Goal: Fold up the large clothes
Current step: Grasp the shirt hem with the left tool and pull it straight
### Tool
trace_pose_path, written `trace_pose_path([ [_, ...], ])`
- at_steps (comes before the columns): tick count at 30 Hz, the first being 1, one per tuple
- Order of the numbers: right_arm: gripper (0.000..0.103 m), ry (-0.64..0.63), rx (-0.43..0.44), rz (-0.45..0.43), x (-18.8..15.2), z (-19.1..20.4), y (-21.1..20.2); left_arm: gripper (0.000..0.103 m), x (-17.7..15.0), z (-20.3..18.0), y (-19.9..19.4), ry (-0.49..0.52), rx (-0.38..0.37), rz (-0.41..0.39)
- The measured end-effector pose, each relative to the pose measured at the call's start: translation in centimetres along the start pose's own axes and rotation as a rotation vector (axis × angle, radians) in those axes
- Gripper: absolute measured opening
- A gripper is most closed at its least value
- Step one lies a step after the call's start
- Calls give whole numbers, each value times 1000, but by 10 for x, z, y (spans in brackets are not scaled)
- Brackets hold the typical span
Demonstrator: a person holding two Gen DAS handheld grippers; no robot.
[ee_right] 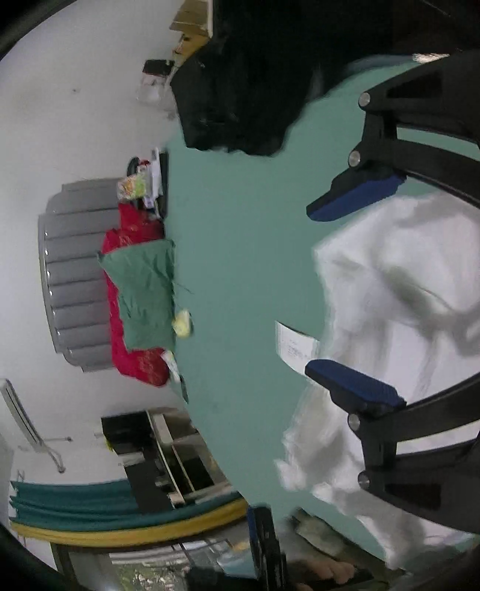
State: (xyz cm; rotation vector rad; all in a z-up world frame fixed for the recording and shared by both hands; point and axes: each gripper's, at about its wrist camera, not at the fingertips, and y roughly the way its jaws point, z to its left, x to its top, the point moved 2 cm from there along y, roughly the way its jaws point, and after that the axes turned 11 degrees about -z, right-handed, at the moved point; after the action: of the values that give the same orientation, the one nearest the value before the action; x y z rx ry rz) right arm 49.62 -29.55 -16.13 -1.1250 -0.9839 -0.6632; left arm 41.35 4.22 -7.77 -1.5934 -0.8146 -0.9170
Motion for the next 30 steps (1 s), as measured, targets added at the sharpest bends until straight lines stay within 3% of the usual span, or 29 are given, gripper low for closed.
trace_pose_path([
  [3,74,55,48,138,-15,-7,45,82,-8,9,47,-27,28,95],
  [6,72,-19,67,255,-49,10,60,82,-39,2,72,48,37,209],
  [10,71,-102,16,326,-99,25,59,82,-87,-9,84,147,52,320],
  [12,72,-80,-1,288,-106,22,52,82,-111,-9,89,154,67,370],
  [15,72,-72,-11,298,-107,20,53,88,-127,-8,88,159,85,330],
  [21,75,-30,6,280,-94,19,43,90,-111,2,77,54,91,344],
  [26,84,-5,-4,186,-61,8,-17,90,-93,6,22,24,67,288],
  [30,86,-17,-68,177,-68,-15,-77,90,-99,24,-42,-12,112,256],
])
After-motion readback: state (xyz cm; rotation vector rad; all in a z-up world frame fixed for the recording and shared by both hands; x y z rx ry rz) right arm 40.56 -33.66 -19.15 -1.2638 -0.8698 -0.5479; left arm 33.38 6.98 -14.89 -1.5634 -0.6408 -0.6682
